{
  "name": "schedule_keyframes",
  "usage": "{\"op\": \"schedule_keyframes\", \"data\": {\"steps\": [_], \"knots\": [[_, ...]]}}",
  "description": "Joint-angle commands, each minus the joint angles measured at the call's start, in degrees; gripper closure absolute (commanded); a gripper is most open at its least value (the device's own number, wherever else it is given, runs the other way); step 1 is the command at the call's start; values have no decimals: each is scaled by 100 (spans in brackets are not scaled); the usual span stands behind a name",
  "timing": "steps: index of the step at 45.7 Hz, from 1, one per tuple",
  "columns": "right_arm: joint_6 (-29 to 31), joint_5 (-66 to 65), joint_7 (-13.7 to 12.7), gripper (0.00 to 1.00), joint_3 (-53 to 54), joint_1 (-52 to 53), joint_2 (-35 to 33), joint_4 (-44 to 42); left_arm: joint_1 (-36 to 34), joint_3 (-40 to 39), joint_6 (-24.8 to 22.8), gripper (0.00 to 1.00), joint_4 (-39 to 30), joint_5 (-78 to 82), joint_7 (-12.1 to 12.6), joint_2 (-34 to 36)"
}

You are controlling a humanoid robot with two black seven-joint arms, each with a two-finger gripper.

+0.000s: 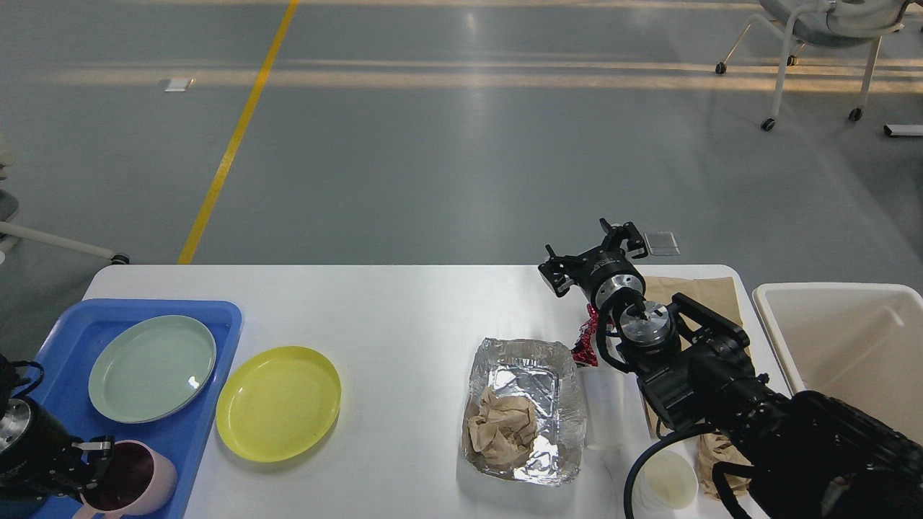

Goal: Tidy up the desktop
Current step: 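Open the left gripper and release the mauve cup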

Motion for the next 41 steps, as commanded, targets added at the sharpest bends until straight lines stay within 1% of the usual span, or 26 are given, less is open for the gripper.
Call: {"op": "schedule_keyframes", "data": {"steps": [1,6,12,15,22,28,31,37,41], "knots": [[0,0,6,0,2,-5,0,1,7,28,-1,66,7,-5,0,10],[0,0,6,0,-6,-5,0,1,16,37,-9,51,7,4,0,19],[0,0,-3,0,2,-5,0,1,-28,46,-36,26,7,-5,0,80],[0,0,6,0,2,4,0,1,-89,81,-150,20,7,-14,0,89],[0,0,6,0,2,-5,0,1,-502,186,-545,16,7,-14,0,343],[0,0,6,0,2,4,0,1,-1134,476,-1186,16,-2,-31,-26,476],[0,0,5,0,2,4,0,1,-1521,783,-1467,16,-28,-75,-79,458],[0,0,-3,0,2,-5,0,1,-2338,1521,-1828,16,-195,-207,-123,221],[0,0,-3,0,2,4,0,-8,-2874,2092,-1960,16,-344,-505,-281,-147]]}}
